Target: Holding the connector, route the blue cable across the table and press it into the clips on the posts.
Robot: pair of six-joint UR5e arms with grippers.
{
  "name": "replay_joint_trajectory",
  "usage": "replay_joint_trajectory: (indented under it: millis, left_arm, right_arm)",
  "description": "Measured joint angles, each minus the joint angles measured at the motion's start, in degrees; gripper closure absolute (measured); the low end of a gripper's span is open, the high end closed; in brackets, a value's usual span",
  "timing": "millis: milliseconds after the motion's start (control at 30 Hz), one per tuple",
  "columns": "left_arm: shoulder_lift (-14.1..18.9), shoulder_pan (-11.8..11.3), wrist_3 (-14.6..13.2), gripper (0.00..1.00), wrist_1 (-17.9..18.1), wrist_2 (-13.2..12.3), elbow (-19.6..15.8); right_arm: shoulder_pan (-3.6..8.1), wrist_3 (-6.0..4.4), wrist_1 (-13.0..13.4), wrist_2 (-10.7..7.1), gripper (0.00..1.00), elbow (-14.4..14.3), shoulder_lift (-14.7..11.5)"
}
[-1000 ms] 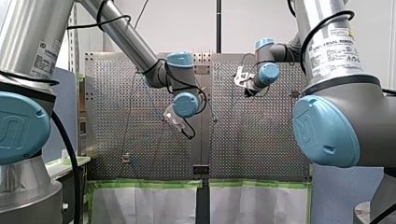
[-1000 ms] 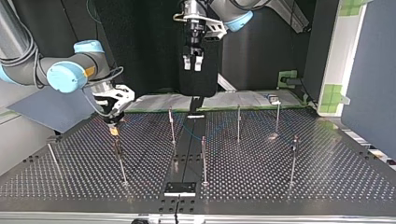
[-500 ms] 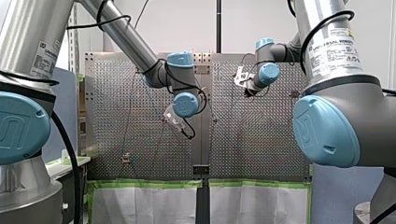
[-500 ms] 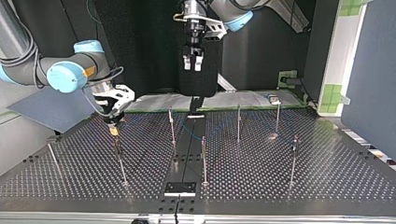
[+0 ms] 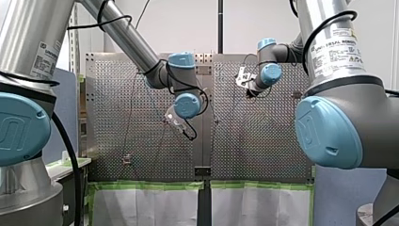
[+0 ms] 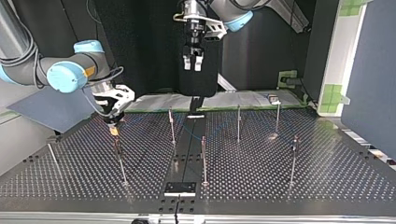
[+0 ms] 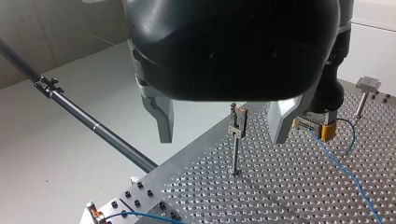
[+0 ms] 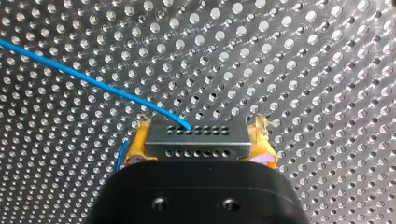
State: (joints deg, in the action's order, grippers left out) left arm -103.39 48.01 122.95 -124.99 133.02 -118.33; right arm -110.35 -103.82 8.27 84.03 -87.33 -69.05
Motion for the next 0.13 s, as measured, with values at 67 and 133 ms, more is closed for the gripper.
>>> replay_joint_trajectory:
  millis: [67,133]
  left_arm:
    - [0.0,0.0,0.0,0.0,0.0,0.0,0.0]
    - [0.0,0.0,0.0,0.0,0.0,0.0,0.0]
  right_arm:
    - [0.0,0.0,0.0,0.0,1.0,0.0,0.0]
    - [0.0,0.0,0.0,0.0,1.0,0.0,0.0]
